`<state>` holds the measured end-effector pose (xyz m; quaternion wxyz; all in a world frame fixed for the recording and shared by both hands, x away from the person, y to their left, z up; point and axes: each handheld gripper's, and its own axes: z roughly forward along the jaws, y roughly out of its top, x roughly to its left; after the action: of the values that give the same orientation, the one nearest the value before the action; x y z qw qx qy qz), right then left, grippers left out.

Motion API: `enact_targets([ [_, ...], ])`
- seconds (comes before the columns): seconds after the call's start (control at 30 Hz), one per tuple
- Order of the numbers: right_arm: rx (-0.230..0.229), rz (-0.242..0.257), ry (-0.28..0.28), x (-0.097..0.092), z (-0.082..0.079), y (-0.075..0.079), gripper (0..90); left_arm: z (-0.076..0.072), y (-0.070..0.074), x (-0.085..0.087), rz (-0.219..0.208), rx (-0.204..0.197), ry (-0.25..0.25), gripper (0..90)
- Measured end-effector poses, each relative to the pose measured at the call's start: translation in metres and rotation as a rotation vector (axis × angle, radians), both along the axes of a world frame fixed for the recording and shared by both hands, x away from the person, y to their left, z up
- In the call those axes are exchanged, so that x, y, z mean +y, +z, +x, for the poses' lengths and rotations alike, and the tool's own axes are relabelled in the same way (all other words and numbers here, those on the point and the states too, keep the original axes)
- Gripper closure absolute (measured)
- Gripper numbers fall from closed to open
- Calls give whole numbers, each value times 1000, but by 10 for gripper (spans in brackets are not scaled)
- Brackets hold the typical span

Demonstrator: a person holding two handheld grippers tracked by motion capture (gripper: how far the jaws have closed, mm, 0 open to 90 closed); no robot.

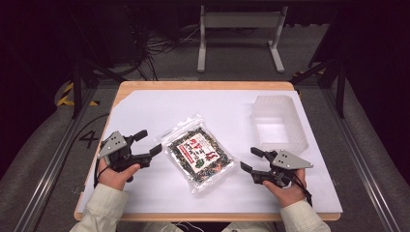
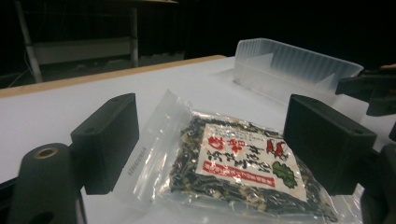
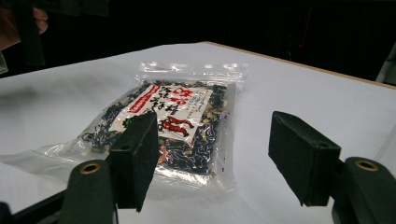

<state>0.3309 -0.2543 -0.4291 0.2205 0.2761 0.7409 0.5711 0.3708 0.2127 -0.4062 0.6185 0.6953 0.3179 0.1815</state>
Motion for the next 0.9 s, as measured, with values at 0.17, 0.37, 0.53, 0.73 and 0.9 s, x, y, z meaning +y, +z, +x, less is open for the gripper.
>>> enact_targets([
  [0.17, 6, 0, -2, 0, 1, -1, 332, 11, 3, 0, 10, -1, -1, 202],
  [0.37, 10, -2, -4, 1, 2, -3, 323, 30, 8, -2, 23, 51, 16, 233],
  [0.53, 8, -6, -2, 2, 2, -4, 313, 45, 11, -3, 32, 56, 41, 229],
  [0.73, 18, -4, -3, 2, 2, -5, 308, 55, 6, -2, -7, 70, 45, 209],
  [0.9, 17, 0, 2, 2, 0, -4, 307, 60, -3, -4, -58, 103, 18, 163],
])
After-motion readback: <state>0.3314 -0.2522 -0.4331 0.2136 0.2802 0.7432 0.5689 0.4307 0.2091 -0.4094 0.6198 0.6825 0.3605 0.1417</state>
